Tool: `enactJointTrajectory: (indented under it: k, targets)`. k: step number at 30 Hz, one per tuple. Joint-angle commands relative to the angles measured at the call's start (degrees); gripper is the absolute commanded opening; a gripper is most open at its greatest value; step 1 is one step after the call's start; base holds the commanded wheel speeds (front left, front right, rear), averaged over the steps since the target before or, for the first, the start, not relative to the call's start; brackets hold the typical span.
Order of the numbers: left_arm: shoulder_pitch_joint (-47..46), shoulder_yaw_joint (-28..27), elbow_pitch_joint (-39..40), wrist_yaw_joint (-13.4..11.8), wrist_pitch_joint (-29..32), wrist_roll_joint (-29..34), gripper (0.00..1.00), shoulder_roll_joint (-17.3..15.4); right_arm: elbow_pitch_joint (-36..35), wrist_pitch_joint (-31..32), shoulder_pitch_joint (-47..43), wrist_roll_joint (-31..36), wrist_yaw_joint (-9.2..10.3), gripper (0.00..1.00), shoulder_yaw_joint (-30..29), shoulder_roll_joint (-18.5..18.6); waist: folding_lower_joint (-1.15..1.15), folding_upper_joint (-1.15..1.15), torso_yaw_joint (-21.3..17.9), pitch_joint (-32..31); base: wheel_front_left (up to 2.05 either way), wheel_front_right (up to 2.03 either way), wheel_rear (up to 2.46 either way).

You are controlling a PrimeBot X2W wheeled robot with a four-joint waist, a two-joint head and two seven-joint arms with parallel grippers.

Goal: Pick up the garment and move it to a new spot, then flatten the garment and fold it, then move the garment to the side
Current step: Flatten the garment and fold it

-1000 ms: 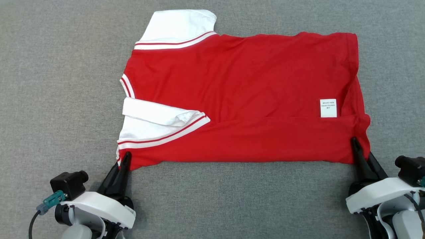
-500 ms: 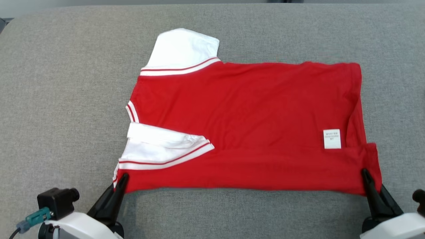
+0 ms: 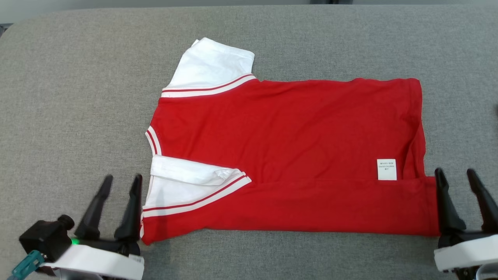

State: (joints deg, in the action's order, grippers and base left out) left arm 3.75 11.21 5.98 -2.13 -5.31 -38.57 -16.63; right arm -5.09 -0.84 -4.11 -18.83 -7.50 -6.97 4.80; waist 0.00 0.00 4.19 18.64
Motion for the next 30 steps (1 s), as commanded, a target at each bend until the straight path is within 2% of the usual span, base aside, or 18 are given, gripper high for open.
enactJointTrajectory:
  k: [1,4,7,19,24,30]
  targets:
    - [-1.95,-0.45,0.29,-0.44,-2.36,2.02,1.0,-0.12,-1.22,-1.31,1.37,1.59,0.02,1.0,-0.6,-0.25,0.0,0.0,0.0,-0.22,0.0,0.0,0.0]
    - [-4.94,-0.31,1.22,-0.2,-6.17,4.72,1.0,0.48,-2.85,-2.68,3.4,3.38,0.02,1.0,-0.92,-0.7,0.0,0.0,0.22,-0.66,0.0,0.0,0.0]
    - [-7.47,-0.3,1.43,0.14,-7.49,7.08,1.0,-0.42,-4.2,-2.81,4.53,5.02,0.02,1.0,-0.77,-0.95,0.0,0.0,0.43,-1.17,0.0,0.0,0.0]
    - [-12.71,0.52,-0.7,0.68,-7.16,8.73,1.0,-1.39,-5.5,-2.06,6.69,5.94,0.02,1.0,1.23,-1.36,0.0,0.0,-0.74,-0.17,0.0,0.0,0.0]
    - [-21.87,1.93,-4.1,3.89,-5.98,8.65,1.0,-1.88,-5.51,-1.98,8.85,5.55,0.02,1.0,2.13,-1.38,0.0,0.0,-1.32,2.29,0.0,0.0,0.0]
    - [-38.67,3.67,-16.97,7.7,-2.14,6.35,1.0,-1.66,-4.78,-2.61,11.63,4.96,0.02,1.0,4.14,-1.15,0.0,0.0,-4.02,6.76,0.0,0.0,0.0]
